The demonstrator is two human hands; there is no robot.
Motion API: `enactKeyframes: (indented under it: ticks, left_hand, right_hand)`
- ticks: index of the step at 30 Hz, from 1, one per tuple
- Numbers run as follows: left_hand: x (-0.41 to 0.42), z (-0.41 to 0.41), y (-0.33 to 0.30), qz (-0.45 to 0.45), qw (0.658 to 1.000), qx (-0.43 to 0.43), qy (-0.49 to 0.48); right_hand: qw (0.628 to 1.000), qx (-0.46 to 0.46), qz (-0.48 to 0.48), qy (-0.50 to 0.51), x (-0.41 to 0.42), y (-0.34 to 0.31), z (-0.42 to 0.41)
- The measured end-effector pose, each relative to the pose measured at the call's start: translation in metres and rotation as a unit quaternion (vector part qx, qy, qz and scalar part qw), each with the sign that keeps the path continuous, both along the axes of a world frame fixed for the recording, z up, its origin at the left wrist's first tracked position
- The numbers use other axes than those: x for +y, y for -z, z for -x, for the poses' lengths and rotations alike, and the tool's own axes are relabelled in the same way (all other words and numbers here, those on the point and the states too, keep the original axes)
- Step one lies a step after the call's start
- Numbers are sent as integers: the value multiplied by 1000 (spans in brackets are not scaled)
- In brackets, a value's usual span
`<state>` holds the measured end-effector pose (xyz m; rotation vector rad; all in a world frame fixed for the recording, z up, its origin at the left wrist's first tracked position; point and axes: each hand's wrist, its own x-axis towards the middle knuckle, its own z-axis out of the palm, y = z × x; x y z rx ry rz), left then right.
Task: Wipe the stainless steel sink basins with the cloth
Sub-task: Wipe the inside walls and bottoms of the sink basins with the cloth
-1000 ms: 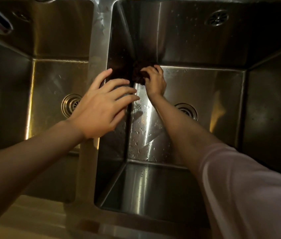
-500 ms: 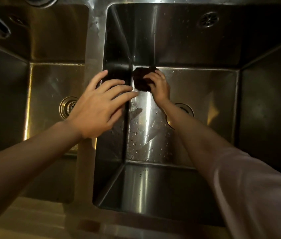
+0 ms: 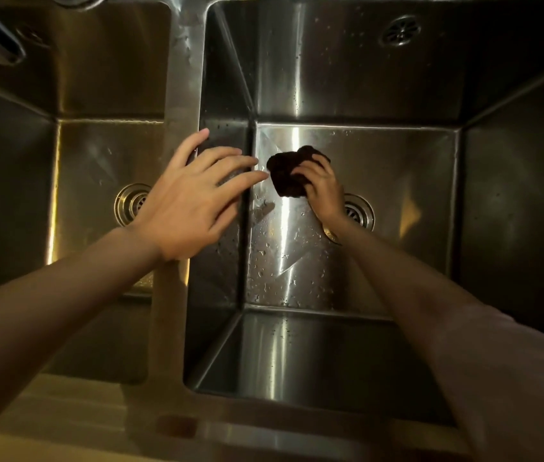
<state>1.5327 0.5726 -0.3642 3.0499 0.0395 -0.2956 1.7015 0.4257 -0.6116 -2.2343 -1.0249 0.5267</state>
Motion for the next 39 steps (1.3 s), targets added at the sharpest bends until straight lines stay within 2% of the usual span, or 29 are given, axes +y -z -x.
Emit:
enactKeyframes:
  ticks: [7, 17, 21, 25, 34, 39]
  left_hand:
    - [2, 1, 2, -7, 1000, 1, 4]
    - [2, 1, 3, -2, 1000, -9, 3]
    - [2, 2, 3, 0, 1000, -16, 5]
    - [2, 1, 3, 1, 1000, -22, 3]
    - [1, 1, 2, 3, 1000, -15, 2]
    - [2, 0, 2, 2, 1000, -13, 3]
  right_hand:
    - [995, 10, -10, 103, 34, -5, -42]
    - [993, 21, -23, 116, -39, -2, 2]
    - [994, 16, -12, 110, -20, -6, -27]
    - [985, 13, -2, 174, -1, -8, -66]
    - [984, 28, -24, 172, -53, -4, -26]
    - [991, 16, -8, 136, -42, -4, -60]
